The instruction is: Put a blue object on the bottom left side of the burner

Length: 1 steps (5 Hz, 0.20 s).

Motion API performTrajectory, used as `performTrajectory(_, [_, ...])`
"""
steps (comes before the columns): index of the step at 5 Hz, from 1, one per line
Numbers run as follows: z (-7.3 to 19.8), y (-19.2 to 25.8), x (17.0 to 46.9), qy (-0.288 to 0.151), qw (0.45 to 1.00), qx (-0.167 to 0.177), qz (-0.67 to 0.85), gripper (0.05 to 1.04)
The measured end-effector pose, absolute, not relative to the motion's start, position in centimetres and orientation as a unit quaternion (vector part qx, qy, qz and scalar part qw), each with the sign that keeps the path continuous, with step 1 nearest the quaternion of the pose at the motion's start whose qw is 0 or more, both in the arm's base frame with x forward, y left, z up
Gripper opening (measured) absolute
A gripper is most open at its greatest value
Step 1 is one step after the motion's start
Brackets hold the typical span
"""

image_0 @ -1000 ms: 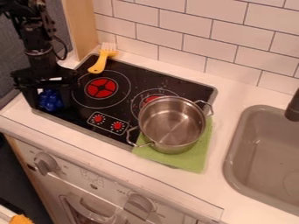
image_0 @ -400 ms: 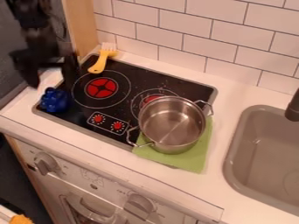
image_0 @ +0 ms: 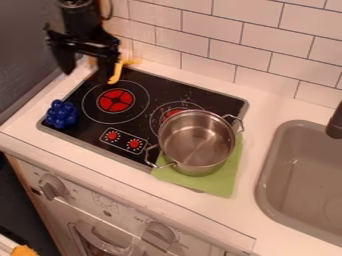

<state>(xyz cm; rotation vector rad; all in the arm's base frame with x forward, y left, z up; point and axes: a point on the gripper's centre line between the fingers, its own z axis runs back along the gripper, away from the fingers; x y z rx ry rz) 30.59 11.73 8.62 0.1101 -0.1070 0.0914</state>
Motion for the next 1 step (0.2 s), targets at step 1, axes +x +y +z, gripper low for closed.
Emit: performTrajectory(1, [6.82,10.48,31.02,-0.033,0.998,0.046,0.012,0.999])
